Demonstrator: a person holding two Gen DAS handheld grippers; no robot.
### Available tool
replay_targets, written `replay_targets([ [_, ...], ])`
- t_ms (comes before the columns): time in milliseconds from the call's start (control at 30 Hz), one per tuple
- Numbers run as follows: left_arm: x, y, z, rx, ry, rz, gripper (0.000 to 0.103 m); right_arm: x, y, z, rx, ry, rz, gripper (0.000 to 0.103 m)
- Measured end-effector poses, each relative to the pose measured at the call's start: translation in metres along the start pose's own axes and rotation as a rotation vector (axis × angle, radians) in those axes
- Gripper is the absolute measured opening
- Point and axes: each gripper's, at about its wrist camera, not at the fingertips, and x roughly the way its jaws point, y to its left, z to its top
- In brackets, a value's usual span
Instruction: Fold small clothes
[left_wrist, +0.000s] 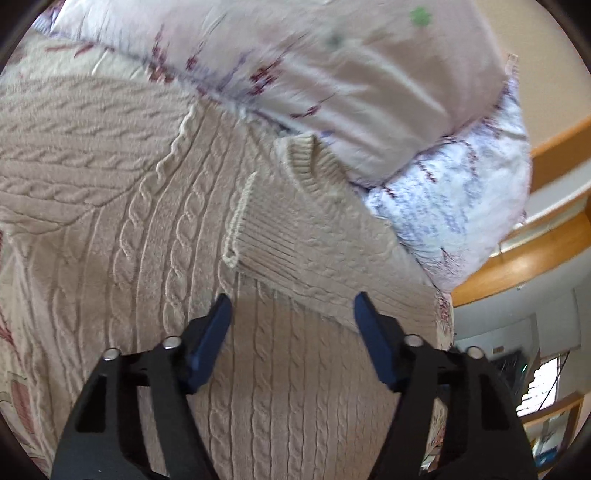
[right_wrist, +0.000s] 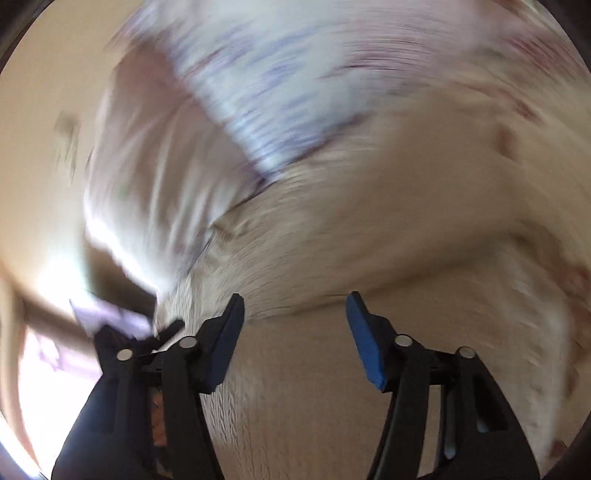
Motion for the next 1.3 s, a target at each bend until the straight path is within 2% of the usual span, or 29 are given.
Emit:
replay_targets([
  [133, 0.007, 0.004, 0.007, -0.034, -0.016, 0.031, 0.045, -0.010, -0.031, 0.006, 0.127, -0.080, -0.072, 0.046],
  [233, 0.010, 0.005, 0.012, -0.042, -0.030, 0.057, 0.032, -0.011, -0.045, 0.015, 0.193, -0.150, -0.073, 0.038],
  [300, 0.012, 0.007, 0.014, -0.045, -0.034, 0.070, 0.022, -0.009, -0.047, 0.019, 0.194, -0.187, -0.091, 0.024],
  [333, 0.014, 0.008, 0.014, -0.048, -0.031, 0.065, 0.015, -0.008, -0.047, 0.020, 0.190, -0.205, -0.101, 0.013],
  [400, 0.018, 0.009, 0.015, -0.052, -0.018, 0.053, 0.009, -0.013, -0.052, 0.019, 0.199, -0.243, -0.091, 0.010],
  [567, 0.020, 0.000, 0.015, 0.019, -0.048, 0.078, 0.009, -0.029, -0.062, 0.009, 0.235, -0.332, -0.108, 0.008],
  [633, 0.022, 0.000, 0.015, 0.037, -0.063, 0.124, 0.009, -0.027, -0.064, 0.009, 0.244, -0.333, -0.137, 0.008],
  [700, 0.023, 0.001, 0.015, 0.045, -0.068, 0.135, 0.012, -0.027, -0.063, 0.008, 0.223, -0.318, -0.162, 0.008],
  [800, 0.014, 0.001, 0.013, 0.050, -0.064, 0.131, 0.017, -0.030, -0.055, 0.005, 0.193, -0.300, -0.197, 0.018],
  [867, -0.002, 0.004, 0.010, 0.051, -0.079, 0.113, 0.033, -0.035, -0.049, 0.003, 0.173, -0.297, -0.202, 0.038],
  [933, -0.029, 0.013, 0.009, 0.052, -0.117, 0.093, 0.043, -0.043, -0.042, -0.002, 0.139, -0.307, -0.211, 0.053],
  [967, -0.045, 0.020, 0.009, 0.046, -0.142, 0.096, 0.048, -0.046, -0.040, -0.004, 0.123, -0.315, -0.215, 0.055],
  [1067, -0.098, 0.057, 0.011, -0.011, -0.243, 0.150, 0.050, -0.056, -0.030, -0.010, 0.059, -0.340, -0.240, 0.061],
  [1133, -0.129, 0.088, 0.016, -0.085, -0.307, 0.205, 0.050, -0.060, -0.025, -0.013, 0.030, -0.354, -0.253, 0.063],
  [1200, -0.157, 0.125, 0.020, -0.212, -0.357, 0.261, 0.049, -0.060, -0.020, -0.015, 0.002, -0.355, -0.261, 0.063],
  [1300, -0.176, 0.165, 0.021, -0.363, -0.388, 0.267, 0.049, -0.054, -0.013, -0.018, -0.038, -0.336, -0.253, 0.063],
])
